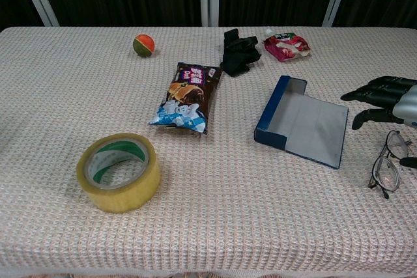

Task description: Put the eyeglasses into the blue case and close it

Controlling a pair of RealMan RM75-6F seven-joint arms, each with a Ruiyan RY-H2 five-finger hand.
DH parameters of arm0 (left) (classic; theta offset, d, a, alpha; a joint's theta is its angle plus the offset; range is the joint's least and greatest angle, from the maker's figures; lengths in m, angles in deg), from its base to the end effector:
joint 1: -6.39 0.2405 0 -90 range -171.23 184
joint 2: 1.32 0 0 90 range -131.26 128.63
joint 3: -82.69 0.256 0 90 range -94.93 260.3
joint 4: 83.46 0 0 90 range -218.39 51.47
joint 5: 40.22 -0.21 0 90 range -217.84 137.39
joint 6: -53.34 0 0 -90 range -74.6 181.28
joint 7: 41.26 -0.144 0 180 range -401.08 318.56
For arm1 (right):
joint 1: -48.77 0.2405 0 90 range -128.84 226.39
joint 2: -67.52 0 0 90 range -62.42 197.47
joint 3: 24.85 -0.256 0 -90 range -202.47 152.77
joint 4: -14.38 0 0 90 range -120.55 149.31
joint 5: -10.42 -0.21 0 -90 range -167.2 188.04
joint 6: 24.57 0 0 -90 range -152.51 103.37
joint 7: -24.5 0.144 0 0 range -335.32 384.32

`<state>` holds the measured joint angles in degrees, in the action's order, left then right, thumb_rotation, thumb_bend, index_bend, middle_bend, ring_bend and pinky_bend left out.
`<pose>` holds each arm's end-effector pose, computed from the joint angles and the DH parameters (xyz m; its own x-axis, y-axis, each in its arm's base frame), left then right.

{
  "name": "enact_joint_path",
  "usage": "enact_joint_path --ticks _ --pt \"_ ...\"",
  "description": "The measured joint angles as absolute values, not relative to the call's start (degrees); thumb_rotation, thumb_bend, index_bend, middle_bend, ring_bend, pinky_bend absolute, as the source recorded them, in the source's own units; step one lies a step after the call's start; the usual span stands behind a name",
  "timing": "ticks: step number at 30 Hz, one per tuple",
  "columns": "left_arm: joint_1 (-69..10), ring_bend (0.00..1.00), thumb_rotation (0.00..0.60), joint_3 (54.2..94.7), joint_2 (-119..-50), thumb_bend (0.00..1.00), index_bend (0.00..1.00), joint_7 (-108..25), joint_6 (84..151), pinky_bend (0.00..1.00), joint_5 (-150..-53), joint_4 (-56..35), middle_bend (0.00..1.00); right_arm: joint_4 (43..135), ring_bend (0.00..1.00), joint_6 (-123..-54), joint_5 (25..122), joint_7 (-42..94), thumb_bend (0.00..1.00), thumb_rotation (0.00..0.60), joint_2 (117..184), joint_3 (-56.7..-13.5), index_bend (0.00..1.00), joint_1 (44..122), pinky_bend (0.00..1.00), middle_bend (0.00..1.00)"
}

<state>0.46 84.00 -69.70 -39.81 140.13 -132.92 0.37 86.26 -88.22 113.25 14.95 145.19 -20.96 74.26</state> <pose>-0.3187 0.1725 0.1358 0.4506 0.0335 0.8921 0.8859 -0.1398 -0.4423 -0.2841 -0.2543 0.0368 0.7899 -0.1115 0.6030 -0.5339 -0.6087 0.5869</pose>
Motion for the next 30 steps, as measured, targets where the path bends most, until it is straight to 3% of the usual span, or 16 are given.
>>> enact_joint_path --ticks 16,22,30 --pt "0.2 0.09 0.327 84.0 -69.7 0.14 0.06 -39.9 139.4 0.22 -132.7 0.3 0.08 83.7 0.0 -89.4 112.8 16.8 0.18 0.6 147.2 -19.5 0.48 75.1 0.0 0.0" --pt "0.2 0.09 0.325 84.1 -69.7 0.14 0.06 -39.8 139.4 0.22 -132.7 0.1 0.08 83.3 0.0 -89.5 112.4 17.3 0.28 0.6 147.5 -19.2 0.53 75.3 0.0 0.0" --pt "0.2 0.09 0.324 84.1 -69.8 0.14 0.06 -39.6 139.2 0.22 -132.6 -0.2 0.08 83.0 0.0 -89.1 111.7 16.8 0.33 0.6 147.8 -18.9 0.55 75.6 0.0 0.0"
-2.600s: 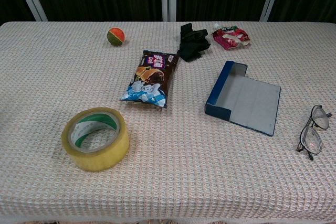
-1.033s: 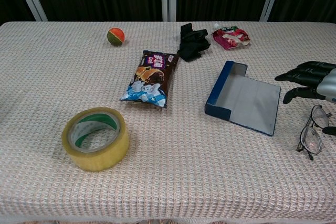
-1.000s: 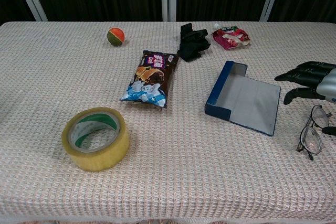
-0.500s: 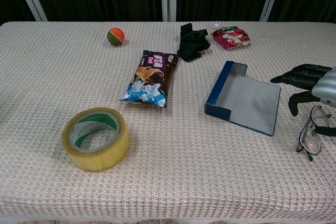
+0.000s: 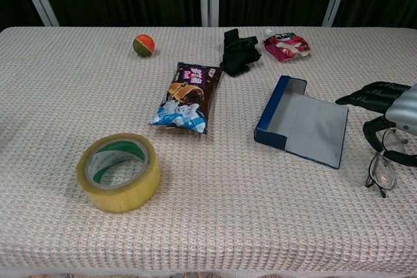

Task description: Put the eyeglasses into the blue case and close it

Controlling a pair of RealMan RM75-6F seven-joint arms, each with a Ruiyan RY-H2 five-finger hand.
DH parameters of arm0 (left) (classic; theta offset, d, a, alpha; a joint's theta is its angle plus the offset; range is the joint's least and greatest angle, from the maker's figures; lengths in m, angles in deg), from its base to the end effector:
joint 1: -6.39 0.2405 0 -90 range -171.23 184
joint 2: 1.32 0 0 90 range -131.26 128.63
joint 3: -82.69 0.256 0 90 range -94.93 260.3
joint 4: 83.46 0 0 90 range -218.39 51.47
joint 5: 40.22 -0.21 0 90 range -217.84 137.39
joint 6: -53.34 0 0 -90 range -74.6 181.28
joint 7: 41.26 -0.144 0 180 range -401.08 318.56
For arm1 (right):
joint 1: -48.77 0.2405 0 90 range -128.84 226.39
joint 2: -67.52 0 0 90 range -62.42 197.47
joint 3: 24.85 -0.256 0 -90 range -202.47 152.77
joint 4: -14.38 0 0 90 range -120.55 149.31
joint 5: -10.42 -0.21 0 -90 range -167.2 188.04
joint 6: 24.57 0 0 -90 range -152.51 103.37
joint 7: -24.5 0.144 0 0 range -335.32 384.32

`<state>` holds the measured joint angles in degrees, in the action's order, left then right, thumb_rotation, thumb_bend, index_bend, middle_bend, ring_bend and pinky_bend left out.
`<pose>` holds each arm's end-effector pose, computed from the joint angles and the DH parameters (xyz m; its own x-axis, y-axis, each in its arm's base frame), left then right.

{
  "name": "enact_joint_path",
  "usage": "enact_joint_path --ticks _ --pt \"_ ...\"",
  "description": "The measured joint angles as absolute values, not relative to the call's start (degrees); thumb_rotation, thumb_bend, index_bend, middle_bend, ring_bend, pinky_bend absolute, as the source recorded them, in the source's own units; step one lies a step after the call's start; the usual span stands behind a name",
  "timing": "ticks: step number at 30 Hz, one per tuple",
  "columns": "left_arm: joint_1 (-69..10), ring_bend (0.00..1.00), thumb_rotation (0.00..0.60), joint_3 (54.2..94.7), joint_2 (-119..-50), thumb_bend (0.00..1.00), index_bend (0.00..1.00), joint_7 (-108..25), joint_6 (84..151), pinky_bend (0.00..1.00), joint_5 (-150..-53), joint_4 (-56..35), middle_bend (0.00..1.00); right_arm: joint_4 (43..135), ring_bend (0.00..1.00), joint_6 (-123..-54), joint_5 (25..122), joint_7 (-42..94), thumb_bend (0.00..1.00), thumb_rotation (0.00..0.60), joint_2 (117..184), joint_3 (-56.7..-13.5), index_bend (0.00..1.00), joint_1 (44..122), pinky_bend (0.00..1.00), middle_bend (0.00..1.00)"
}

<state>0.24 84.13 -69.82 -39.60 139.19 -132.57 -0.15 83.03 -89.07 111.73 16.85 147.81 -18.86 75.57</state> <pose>-0.3217 0.1734 0.1340 0.4552 0.0499 0.8890 0.8848 -0.1367 -0.4454 -0.2880 -0.2568 0.0258 0.7804 -0.1312 0.6114 -0.5494 -0.6107 0.5703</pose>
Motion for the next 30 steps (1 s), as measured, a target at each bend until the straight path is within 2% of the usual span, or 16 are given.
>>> enact_joint_path --ticks 6,10,17,30 --pt "0.3 0.09 0.323 84.1 -69.9 0.14 0.06 -39.5 139.1 0.22 -132.5 -0.3 0.08 82.6 0.0 -89.0 111.4 16.2 0.34 0.6 148.1 -18.7 0.55 75.7 0.0 0.0" --pt "0.3 0.09 0.323 84.1 -69.9 0.14 0.06 -39.4 139.1 0.22 -132.4 -0.4 0.08 82.5 0.0 -89.3 111.3 16.3 0.36 0.6 148.3 -18.7 0.59 75.8 0.0 0.0" --pt "0.3 0.09 0.323 84.1 -70.0 0.14 0.06 -39.3 139.2 0.22 -132.5 -0.5 0.08 81.7 0.0 -90.4 111.4 17.5 0.47 0.6 148.6 -18.6 0.67 75.7 0.0 0.0" --pt "0.5 0.09 0.324 84.1 -69.9 0.14 0.06 -38.6 139.5 0.22 -132.4 -1.0 0.08 82.0 0.0 -92.1 111.7 18.4 0.48 0.6 150.3 -21.2 0.69 78.2 0.0 0.0"
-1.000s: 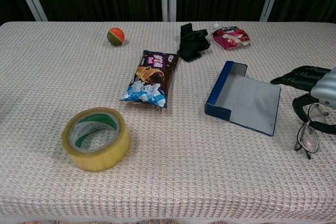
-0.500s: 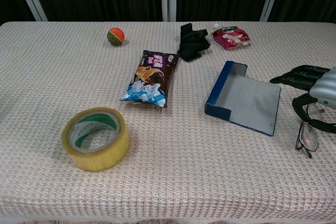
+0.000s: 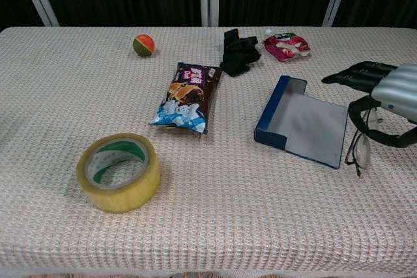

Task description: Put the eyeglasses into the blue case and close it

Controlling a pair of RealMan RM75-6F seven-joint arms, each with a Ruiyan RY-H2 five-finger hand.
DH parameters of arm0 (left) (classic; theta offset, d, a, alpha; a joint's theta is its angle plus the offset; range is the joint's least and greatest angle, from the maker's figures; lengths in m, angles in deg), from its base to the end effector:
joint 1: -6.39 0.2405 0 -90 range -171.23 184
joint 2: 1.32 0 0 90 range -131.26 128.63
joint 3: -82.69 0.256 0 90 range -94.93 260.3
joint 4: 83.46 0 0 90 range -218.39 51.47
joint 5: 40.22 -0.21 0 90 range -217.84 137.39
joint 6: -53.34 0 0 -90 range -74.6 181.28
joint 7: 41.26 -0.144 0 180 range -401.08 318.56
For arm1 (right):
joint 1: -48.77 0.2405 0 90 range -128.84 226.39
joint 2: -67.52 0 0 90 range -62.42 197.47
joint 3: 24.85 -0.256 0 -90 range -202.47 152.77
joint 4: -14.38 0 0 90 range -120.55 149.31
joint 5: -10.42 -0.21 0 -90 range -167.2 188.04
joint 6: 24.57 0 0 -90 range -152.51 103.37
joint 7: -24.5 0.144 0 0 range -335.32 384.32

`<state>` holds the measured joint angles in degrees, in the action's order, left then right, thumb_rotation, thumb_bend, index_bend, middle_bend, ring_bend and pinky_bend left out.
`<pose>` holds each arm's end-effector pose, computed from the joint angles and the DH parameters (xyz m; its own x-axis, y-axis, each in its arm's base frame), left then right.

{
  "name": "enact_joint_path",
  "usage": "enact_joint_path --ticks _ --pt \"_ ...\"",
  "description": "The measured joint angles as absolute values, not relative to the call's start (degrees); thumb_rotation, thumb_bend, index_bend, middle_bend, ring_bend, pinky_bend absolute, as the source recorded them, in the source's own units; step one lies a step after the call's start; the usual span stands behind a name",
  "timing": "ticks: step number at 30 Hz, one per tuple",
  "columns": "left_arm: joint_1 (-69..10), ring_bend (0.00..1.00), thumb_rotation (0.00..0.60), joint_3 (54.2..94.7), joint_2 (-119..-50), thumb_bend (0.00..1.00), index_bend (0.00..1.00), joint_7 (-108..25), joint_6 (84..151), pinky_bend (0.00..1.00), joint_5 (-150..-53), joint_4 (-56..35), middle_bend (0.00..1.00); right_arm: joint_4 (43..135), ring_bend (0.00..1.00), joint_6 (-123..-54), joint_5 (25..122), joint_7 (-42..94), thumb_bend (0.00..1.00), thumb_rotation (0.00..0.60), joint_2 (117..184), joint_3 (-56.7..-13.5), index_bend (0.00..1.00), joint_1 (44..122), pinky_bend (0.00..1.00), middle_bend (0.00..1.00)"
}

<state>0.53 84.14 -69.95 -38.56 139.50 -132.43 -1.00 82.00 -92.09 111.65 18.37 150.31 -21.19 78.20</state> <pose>-0.3252 0.1721 0.1355 0.4494 0.0482 0.8920 0.8884 -0.1289 -0.4406 -0.2604 -0.2778 0.0216 0.7251 -0.0517 0.6868 -0.5629 -0.6190 0.5477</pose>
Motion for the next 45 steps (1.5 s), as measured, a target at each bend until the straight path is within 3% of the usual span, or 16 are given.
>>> enact_joint_path --ticks 13,33,36,42,45 --pt "1.0 0.09 0.327 84.0 -68.7 0.14 0.06 -37.9 140.2 0.22 -132.1 -0.7 0.08 78.8 0.0 -84.7 108.0 13.5 0.48 0.6 156.3 -26.6 0.69 85.5 0.0 0.0" --pt "1.1 0.09 0.326 84.0 -69.2 0.14 0.06 -36.6 139.7 0.22 -131.7 -2.1 0.08 72.4 0.0 -84.1 106.9 16.9 0.46 0.6 162.2 -26.4 0.67 89.3 0.0 0.0" --pt "1.2 0.09 0.326 84.0 -69.1 0.14 0.06 -36.5 139.8 0.22 -131.6 -2.2 0.08 71.4 0.0 -84.6 106.9 17.4 0.44 0.6 162.8 -26.2 0.55 89.5 0.0 0.0" --pt "1.4 0.09 0.327 84.0 -69.2 0.14 0.06 -36.3 139.8 0.23 -131.5 -2.4 0.08 70.5 0.0 -85.4 107.5 17.8 0.37 0.6 163.1 -25.4 0.12 89.9 0.0 0.0" --pt "1.4 0.09 0.326 84.1 -69.2 0.14 0.06 -36.2 139.8 0.22 -131.6 -2.5 0.08 70.4 0.0 -86.1 107.8 18.1 0.36 0.6 162.8 -25.1 0.01 89.9 0.0 0.0"
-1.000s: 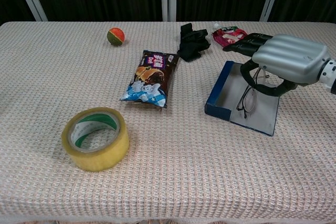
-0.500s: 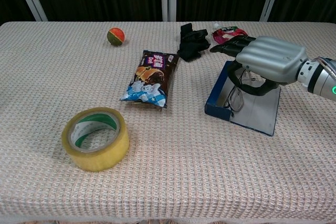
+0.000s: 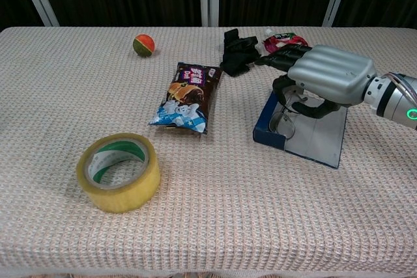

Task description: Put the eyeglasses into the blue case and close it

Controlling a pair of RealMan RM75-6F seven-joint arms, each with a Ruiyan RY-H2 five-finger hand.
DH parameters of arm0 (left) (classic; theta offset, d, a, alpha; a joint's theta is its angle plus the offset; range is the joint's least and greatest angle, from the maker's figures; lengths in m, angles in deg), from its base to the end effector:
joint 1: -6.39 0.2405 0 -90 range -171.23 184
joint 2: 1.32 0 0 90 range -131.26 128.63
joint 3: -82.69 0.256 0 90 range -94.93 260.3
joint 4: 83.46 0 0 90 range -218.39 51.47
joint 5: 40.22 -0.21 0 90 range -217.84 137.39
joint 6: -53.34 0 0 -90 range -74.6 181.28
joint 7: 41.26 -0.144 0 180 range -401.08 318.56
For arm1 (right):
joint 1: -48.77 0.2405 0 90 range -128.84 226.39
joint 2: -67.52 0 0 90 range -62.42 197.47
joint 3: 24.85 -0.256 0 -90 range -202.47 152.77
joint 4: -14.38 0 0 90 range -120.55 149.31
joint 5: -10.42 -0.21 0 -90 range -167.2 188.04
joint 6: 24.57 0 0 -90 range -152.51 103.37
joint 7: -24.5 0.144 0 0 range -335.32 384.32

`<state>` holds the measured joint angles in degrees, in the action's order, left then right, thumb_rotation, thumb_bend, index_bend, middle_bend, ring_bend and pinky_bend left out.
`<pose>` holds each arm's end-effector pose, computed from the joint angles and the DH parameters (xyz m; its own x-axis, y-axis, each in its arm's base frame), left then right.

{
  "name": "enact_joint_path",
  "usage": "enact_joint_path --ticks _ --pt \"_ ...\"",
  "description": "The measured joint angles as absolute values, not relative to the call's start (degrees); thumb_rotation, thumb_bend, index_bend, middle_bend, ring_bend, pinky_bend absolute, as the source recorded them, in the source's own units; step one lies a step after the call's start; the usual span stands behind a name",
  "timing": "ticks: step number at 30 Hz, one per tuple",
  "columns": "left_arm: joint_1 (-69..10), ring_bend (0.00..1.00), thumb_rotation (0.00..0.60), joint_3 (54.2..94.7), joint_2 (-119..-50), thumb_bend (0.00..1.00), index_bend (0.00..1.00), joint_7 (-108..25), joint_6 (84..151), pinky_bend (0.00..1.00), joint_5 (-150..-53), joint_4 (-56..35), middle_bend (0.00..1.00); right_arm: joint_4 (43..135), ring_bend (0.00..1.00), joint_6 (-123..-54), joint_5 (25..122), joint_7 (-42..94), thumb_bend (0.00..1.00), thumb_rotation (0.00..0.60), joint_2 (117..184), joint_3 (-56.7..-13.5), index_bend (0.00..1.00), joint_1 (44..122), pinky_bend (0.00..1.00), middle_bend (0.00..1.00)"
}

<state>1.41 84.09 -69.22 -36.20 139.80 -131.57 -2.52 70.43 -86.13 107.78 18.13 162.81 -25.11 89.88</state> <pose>-0.3355 0.1681 0.1446 0.4455 0.0494 0.8939 0.8929 -0.0976 -0.4396 -0.1988 -0.3416 -0.0348 0.7259 0.0331 0.6870 -0.4957 -0.6673 0.5559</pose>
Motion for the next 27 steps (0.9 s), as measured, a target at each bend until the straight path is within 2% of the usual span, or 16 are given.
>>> enact_joint_path --ticks 9,15,19,27 --pt "1.5 0.09 0.326 84.2 -69.4 0.14 0.06 -36.3 139.9 0.23 -131.8 -2.4 0.08 71.5 0.0 -90.1 108.8 19.5 0.34 0.6 160.9 -24.1 0.0 88.9 0.0 0.0" --pt "1.4 0.09 0.325 84.2 -69.5 0.14 0.06 -36.3 139.7 0.23 -131.9 -2.5 0.08 73.8 0.0 -90.8 109.6 19.0 0.17 0.6 155.7 -21.4 0.0 87.0 0.0 0.0" --pt "1.3 0.09 0.328 84.3 -69.9 0.14 0.06 -36.3 139.5 0.23 -132.0 -2.7 0.08 75.2 0.0 -90.4 109.9 17.2 0.01 0.6 152.5 -19.1 0.0 85.1 0.0 0.0" --pt "1.0 0.09 0.325 84.3 -70.0 0.14 0.06 -36.5 139.2 0.23 -132.4 -2.6 0.08 73.2 0.0 -90.8 110.1 17.8 0.0 0.6 153.4 -18.4 0.0 83.7 0.0 0.0"
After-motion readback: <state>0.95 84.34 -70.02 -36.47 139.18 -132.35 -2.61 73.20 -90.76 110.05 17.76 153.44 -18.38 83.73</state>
